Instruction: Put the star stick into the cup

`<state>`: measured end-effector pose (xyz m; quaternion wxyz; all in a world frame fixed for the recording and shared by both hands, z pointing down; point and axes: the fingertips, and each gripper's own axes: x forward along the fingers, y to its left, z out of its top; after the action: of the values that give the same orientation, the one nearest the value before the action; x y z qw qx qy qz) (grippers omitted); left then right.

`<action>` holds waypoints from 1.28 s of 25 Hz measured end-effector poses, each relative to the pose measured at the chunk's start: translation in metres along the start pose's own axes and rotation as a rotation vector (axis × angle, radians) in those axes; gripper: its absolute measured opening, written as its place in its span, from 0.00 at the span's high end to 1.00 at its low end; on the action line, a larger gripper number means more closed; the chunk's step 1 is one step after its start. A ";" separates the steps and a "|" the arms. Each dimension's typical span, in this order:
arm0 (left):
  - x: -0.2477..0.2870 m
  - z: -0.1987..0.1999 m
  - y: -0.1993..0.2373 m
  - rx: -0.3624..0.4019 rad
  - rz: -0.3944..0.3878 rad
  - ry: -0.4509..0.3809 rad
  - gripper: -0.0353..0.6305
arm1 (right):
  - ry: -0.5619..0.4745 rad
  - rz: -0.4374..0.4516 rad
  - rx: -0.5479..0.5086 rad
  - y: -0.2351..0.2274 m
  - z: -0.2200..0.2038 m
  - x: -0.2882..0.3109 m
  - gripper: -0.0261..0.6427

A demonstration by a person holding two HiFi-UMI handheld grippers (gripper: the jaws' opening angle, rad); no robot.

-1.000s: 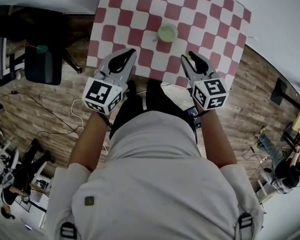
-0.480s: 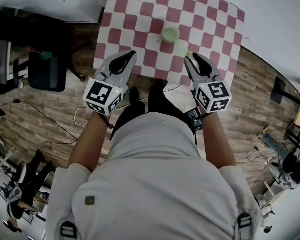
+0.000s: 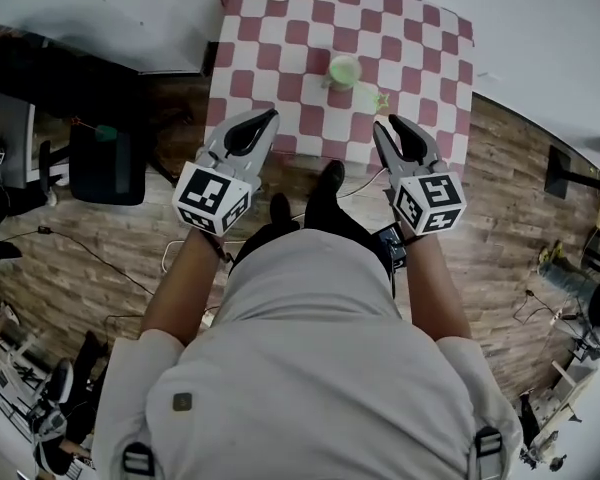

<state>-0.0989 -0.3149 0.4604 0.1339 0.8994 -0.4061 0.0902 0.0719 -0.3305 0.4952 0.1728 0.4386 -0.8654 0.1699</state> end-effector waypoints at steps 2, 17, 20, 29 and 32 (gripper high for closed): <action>-0.010 0.004 -0.007 0.013 -0.013 -0.007 0.94 | -0.022 -0.012 -0.001 0.010 0.003 -0.011 0.78; -0.068 0.049 -0.047 0.145 -0.106 -0.113 0.94 | -0.219 -0.093 -0.048 0.071 0.041 -0.075 0.89; -0.078 0.051 -0.050 0.151 -0.113 -0.121 0.94 | -0.239 -0.093 -0.065 0.082 0.047 -0.081 0.91; -0.091 0.057 -0.056 0.166 -0.148 -0.139 0.94 | -0.260 -0.094 -0.095 0.104 0.055 -0.093 0.95; -0.093 0.057 -0.060 0.158 -0.171 -0.136 0.94 | -0.255 -0.105 -0.096 0.109 0.056 -0.100 0.95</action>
<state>-0.1114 -0.2293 0.3709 0.0417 0.9425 -0.3280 0.0489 0.0300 -0.2249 0.3856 0.0911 0.4923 -0.8634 0.0619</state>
